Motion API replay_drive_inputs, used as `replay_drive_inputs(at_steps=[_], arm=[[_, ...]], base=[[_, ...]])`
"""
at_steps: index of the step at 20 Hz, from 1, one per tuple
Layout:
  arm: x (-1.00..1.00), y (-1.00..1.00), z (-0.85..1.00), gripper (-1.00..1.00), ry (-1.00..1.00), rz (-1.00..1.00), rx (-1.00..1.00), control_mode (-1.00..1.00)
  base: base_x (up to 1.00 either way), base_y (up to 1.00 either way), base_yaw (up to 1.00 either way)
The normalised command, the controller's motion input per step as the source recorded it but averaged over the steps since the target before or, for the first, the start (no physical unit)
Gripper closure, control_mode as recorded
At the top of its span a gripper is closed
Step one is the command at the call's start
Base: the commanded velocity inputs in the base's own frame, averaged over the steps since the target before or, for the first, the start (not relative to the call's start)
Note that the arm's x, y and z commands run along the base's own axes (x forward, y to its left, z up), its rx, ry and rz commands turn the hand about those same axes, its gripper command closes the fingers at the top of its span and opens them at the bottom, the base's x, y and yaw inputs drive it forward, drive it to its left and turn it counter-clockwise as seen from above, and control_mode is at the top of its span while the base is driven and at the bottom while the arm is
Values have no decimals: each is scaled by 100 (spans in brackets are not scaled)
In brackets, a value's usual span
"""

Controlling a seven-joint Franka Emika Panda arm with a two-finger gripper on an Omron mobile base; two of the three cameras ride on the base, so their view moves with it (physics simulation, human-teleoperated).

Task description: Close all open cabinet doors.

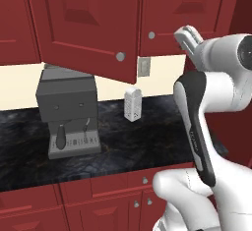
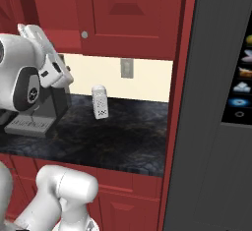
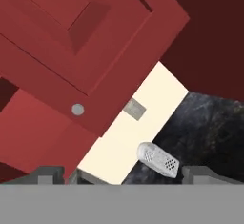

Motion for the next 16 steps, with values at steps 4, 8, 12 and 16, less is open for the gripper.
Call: replay_drive_inputs(at_steps=[4,8,12,16], arm=[[-74,35,31,-100,13,17,-44,-100],[-54,60,23,-100,17,17,-42,-100],[-23,74,14,-100,17,14,-41,-100],[0,82,0,-100,10,12,-45,-100]], base=[[0,0,0],[0,0,0],[0,0,0],[0,0,0]])
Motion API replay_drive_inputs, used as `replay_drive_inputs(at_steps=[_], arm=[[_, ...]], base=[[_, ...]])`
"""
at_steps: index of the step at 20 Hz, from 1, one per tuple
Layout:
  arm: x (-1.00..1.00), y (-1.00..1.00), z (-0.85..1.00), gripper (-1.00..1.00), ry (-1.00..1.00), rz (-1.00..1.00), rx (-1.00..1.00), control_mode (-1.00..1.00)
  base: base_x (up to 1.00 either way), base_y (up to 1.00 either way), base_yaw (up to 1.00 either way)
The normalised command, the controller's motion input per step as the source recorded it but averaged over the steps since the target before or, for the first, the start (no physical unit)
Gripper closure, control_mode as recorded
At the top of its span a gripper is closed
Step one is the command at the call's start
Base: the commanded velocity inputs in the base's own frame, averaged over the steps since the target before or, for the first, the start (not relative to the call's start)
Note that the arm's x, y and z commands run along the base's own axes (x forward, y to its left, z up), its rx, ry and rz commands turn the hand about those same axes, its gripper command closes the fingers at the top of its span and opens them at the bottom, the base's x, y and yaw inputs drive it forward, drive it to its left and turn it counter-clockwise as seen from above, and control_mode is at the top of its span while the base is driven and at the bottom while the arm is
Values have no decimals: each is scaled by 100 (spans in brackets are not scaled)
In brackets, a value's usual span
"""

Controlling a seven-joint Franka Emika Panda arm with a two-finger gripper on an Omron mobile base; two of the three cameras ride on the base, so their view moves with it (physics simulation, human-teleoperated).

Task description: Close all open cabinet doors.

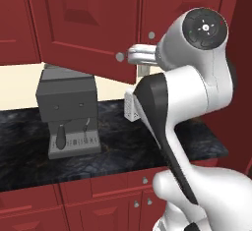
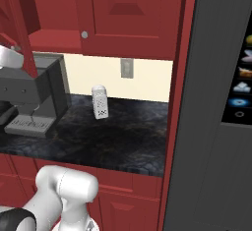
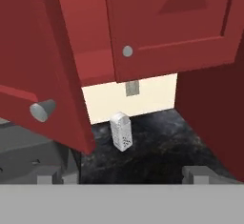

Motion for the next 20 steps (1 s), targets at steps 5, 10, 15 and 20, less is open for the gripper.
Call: replay_drive_inputs(at_steps=[5,10,15,20], arm=[[5,12,-15,-100,0,1,-18,-100],[28,11,-5,-100,-3,0,-14,-100],[46,49,0,-100,-21,0,-28,-100],[41,40,10,-100,-15,0,-25,-100]], base=[[0,0,0],[0,0,0],[0,0,0],[0,0,0]])
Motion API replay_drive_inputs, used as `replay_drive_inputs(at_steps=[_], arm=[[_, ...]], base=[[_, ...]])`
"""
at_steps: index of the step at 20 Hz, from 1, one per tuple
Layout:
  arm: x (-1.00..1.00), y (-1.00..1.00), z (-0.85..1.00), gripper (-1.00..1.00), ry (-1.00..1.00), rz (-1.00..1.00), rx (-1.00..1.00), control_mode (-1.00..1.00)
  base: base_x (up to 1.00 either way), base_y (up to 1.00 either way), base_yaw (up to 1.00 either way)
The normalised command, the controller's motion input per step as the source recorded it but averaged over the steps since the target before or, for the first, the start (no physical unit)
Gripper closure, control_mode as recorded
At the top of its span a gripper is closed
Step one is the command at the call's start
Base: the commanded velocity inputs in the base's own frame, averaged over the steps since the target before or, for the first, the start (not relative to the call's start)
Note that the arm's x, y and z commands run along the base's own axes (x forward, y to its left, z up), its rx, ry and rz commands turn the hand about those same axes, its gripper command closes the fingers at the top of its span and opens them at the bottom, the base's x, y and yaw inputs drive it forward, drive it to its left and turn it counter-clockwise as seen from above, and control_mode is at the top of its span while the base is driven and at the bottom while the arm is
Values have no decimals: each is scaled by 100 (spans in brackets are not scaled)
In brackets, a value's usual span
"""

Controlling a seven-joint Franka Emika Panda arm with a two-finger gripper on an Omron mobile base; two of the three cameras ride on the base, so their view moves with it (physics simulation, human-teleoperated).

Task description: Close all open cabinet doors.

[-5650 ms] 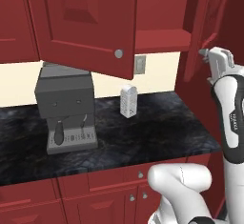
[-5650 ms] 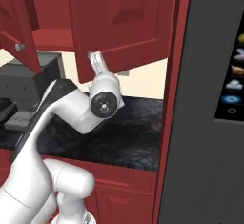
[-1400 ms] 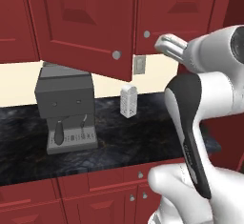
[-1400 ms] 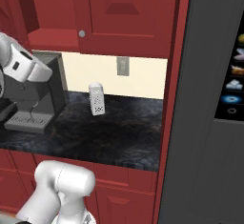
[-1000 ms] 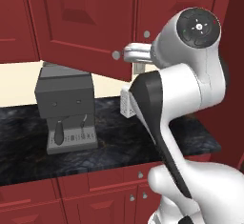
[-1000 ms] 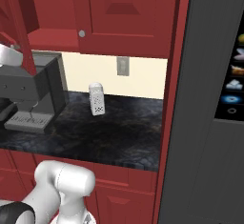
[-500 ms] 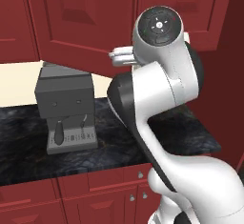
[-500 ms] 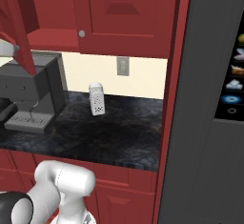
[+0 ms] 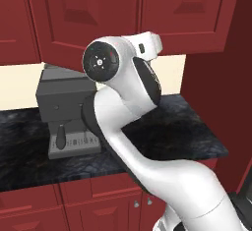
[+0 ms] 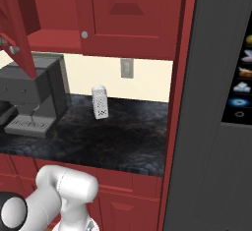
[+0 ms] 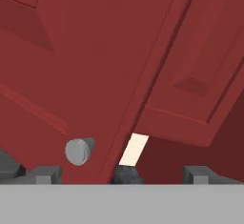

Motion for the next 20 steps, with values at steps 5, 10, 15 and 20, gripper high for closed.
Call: replay_drive_inputs(at_steps=[5,10,15,20], arm=[[50,31,19,-100,-10,0,-21,-100],[51,25,34,-100,-5,-1,-18,-100],[56,0,23,-100,0,-6,-12,-100],[55,-22,3,-100,0,-2,-6,-100]], base=[[0,0,0],[0,0,0],[0,0,0],[0,0,0]])
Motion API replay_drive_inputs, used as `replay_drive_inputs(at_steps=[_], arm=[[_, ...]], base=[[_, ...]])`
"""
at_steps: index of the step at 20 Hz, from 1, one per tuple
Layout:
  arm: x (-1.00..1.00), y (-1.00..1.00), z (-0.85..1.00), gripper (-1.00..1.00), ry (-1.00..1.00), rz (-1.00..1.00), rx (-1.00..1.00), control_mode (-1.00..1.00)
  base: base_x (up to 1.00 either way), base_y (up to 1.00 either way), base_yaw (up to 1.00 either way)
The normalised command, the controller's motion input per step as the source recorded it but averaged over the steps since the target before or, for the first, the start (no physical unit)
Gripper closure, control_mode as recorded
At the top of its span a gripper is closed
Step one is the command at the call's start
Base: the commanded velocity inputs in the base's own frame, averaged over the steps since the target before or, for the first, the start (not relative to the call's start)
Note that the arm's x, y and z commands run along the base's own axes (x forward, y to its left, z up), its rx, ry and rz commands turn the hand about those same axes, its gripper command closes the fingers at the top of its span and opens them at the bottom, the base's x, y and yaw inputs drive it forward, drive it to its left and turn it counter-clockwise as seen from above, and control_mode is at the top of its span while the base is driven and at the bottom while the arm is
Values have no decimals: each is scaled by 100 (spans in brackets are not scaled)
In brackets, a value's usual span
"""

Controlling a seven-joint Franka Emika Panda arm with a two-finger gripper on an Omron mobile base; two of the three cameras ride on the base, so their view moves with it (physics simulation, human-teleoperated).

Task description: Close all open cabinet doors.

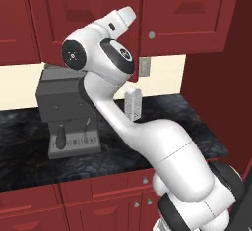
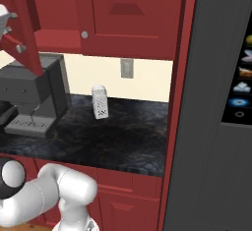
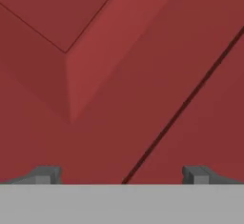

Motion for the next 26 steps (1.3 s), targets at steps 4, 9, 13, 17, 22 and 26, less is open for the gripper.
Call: replay_drive_inputs(at_steps=[4,9,13,17,22,26], arm=[[64,-28,0,-100,0,-2,-4,-100],[73,-48,0,-100,0,-2,0,-100],[85,-53,-1,-100,0,-2,0,-100],[99,-38,-6,-100,8,0,0,-100],[95,-31,-2,-100,8,0,0,-100],[90,-28,0,-100,5,0,0,-100]], base=[[0,0,0],[0,0,0],[0,0,0],[0,0,0],[0,0,0],[0,0,0]])
